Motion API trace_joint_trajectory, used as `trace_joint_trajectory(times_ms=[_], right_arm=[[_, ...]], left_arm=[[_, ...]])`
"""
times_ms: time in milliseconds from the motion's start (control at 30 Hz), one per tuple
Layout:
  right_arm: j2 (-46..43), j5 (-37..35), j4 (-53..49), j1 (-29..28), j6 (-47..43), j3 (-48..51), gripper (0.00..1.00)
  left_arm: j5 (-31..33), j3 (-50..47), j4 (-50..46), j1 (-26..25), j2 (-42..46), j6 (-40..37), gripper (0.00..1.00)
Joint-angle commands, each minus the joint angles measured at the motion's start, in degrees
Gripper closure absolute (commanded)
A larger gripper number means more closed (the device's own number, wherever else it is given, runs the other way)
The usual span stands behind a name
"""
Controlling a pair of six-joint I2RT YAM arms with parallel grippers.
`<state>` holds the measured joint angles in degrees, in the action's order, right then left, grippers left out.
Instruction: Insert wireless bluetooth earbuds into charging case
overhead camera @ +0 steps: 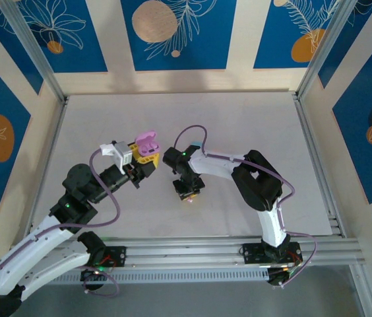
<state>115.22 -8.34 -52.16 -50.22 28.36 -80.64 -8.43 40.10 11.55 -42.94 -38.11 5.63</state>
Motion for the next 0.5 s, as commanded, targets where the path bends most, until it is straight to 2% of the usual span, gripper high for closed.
trace_joint_trajectory(times_ms=[0, 267, 467], right_arm=[[1.44, 1.41, -1.80, -0.27, 1.17, -1.36, 0.76], [-1.62, 1.30, -1.06, -0.19, 1.54, -0.46, 0.83], [-5.56, 2.09, -0.43, 0.42, 1.61, 0.87, 0.83]], left_arm=[[0.69, -0.17, 2.52, -0.38, 0.23, 0.52, 0.77], [1.03, -0.49, 2.60, -0.35, 0.21, 0.56, 0.77], [1.26, -0.70, 2.60, -0.37, -0.04, 0.61, 0.77]])
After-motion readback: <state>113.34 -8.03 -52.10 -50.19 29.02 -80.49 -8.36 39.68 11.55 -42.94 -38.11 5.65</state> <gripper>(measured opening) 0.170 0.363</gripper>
